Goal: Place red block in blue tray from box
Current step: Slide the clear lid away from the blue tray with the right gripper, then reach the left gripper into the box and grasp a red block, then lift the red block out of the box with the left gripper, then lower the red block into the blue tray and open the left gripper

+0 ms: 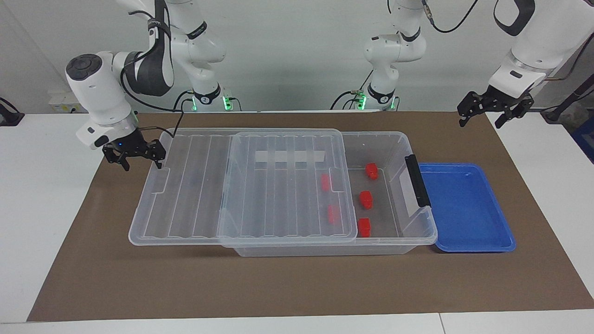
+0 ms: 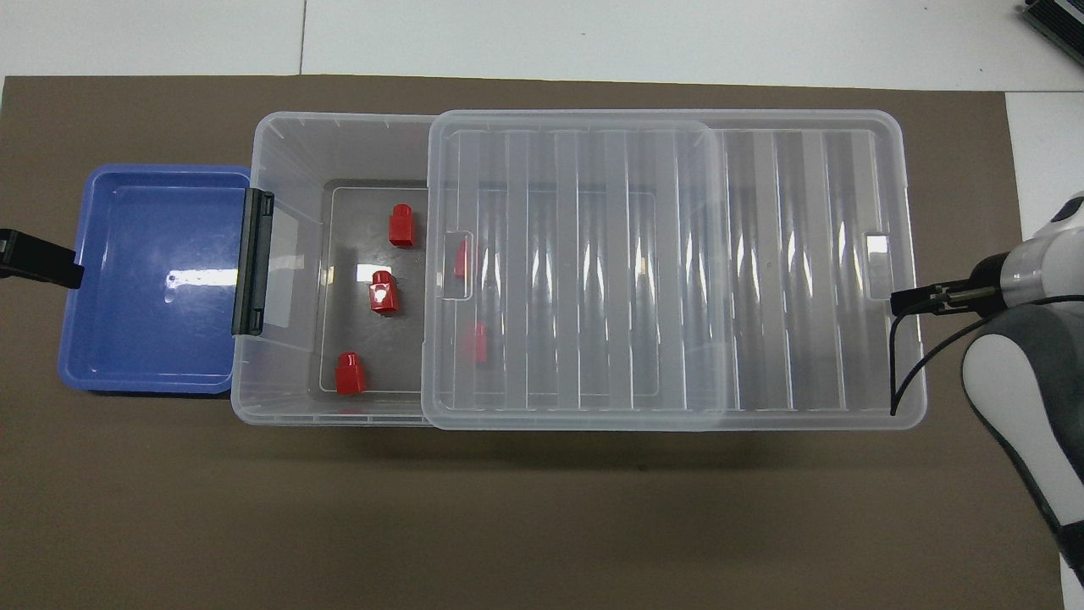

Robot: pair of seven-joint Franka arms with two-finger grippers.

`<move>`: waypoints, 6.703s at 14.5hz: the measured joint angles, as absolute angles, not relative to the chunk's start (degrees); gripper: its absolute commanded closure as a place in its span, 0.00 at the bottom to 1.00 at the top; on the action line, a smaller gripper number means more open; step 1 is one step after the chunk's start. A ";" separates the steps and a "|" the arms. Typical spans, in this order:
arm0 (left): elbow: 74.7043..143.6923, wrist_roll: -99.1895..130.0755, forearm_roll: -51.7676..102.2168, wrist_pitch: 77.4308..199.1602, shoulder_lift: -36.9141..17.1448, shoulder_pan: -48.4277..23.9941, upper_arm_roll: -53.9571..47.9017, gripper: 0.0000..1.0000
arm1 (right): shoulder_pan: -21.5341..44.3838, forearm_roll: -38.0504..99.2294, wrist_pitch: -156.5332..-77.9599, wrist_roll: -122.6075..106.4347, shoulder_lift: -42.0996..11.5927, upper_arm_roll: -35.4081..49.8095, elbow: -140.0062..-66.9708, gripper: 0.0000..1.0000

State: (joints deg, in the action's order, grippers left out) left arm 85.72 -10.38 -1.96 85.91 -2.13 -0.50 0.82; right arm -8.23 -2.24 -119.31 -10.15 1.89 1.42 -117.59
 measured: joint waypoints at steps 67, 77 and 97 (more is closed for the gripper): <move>90.79 -11.72 -3.92 98.69 -8.64 0.55 1.90 1.00 | -4.89 -2.24 -88.53 11.20 0.78 5.63 -88.09 0.00; 111.94 -22.39 -2.90 131.11 -12.19 5.66 1.88 1.00 | -5.45 -2.24 -88.86 11.20 0.78 5.56 -88.48 0.22; 98.70 -22.64 -2.38 108.41 -9.00 5.55 0.14 0.00 | -22.29 -2.24 -112.71 2.70 2.39 5.18 -107.71 1.00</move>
